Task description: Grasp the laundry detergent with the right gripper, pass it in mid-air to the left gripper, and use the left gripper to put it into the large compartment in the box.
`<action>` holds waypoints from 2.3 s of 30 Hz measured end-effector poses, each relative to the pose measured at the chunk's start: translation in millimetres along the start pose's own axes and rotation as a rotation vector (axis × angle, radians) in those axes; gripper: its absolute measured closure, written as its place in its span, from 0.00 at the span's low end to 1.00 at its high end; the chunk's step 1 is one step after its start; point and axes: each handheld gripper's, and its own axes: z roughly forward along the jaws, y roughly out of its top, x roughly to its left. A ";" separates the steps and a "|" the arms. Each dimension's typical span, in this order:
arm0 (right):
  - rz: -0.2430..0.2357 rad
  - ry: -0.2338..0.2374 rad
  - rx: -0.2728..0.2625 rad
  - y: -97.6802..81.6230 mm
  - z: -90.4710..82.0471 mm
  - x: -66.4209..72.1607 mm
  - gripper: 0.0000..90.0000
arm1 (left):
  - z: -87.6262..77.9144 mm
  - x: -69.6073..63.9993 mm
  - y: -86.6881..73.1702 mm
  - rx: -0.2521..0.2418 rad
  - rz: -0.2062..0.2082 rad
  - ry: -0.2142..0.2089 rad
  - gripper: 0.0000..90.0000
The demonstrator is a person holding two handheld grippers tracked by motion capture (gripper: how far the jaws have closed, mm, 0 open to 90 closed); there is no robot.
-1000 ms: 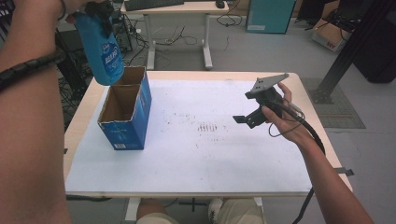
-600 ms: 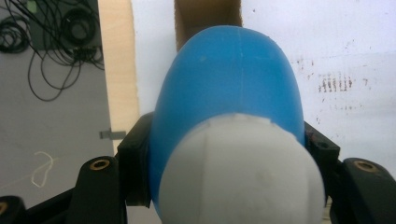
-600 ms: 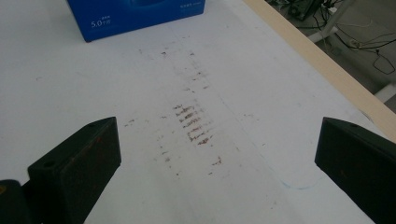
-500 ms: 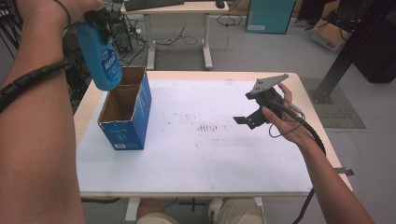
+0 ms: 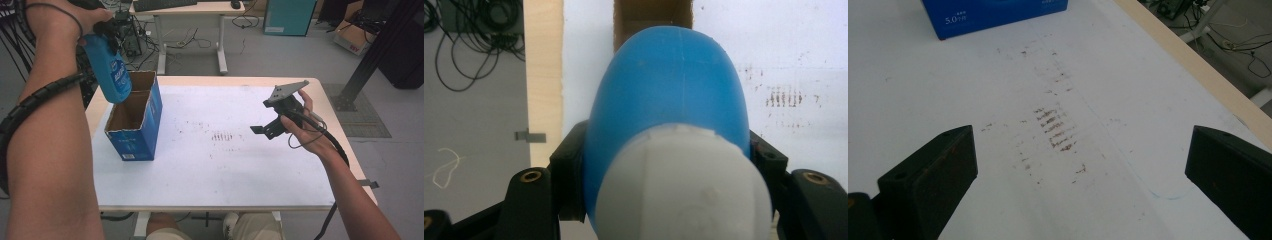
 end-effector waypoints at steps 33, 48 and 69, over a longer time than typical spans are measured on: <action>-0.004 0.004 0.007 -4.3 5.4 2.5 0.00 | 81.2 7.5 -8.9 0.033 -0.008 -0.031 0.41; -0.006 0.014 0.013 -4.7 13.8 4.7 0.00 | 129.0 3.3 -14.6 0.038 -0.022 -0.046 0.41; 0.005 0.018 0.042 -8.7 23.4 4.2 0.00 | 182.5 -4.2 -21.5 0.051 0.000 -0.038 0.41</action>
